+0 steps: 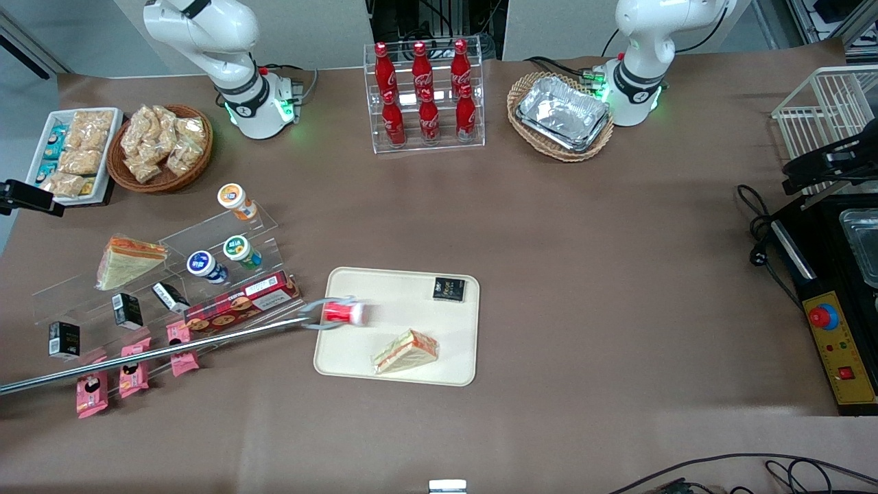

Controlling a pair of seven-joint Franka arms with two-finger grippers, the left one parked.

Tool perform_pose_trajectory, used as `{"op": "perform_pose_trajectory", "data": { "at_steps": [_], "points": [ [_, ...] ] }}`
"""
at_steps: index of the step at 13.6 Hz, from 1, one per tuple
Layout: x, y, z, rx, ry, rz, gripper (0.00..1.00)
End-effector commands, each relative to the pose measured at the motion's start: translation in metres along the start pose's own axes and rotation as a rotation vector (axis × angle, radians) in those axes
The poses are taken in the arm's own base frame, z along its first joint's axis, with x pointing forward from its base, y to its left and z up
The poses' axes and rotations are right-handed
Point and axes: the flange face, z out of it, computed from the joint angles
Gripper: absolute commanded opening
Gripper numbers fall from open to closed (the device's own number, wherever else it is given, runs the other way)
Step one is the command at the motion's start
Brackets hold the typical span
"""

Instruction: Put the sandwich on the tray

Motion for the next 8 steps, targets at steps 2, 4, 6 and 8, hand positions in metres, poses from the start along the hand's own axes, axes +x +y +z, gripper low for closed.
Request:
{"op": "perform_pose_trajectory", "data": {
  "at_steps": [2, 4, 6, 8],
  "points": [
    [-0.0013, 0.0062, -0.0027, -0.007, -0.005, -0.035, 1.00],
    [-0.0019, 0.0060, -0.0026, -0.005, -0.006, -0.033, 1.00],
    [-0.0035, 0.0056, -0.0043, -0.003, -0.007, -0.031, 1.00],
    [-0.0030, 0.0056, -0.0036, -0.003, -0.009, -0.023, 1.00]
  ]
}}
